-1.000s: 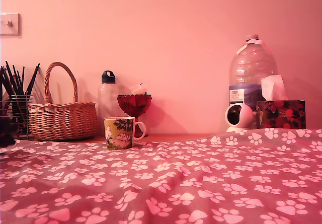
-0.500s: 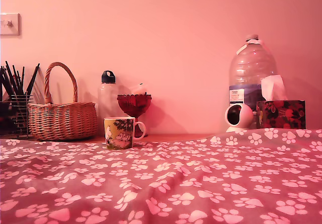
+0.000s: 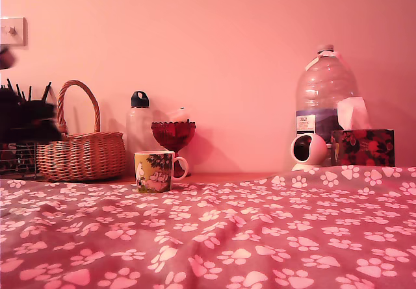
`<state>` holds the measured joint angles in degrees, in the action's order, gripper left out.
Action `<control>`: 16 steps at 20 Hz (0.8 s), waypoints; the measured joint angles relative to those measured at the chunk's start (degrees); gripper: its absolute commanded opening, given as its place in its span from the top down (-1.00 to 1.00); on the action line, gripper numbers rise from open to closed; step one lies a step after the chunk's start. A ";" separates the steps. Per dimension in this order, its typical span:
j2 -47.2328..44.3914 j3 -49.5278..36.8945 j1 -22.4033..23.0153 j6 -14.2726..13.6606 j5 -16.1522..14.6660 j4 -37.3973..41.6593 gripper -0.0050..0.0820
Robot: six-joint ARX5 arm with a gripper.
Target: Pick the coffee capsule and then drop it inside the coffee cup in front of you
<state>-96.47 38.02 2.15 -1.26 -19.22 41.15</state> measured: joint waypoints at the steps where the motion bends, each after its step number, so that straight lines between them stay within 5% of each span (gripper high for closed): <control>1: 0.00 0.00 1.55 0.76 0.46 0.00 0.35; 8: 0.00 0.00 10.86 1.11 3.28 0.24 0.35; 16: 0.00 0.00 12.28 2.23 3.91 0.28 0.35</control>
<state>-96.47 38.02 14.44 0.97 -15.31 41.43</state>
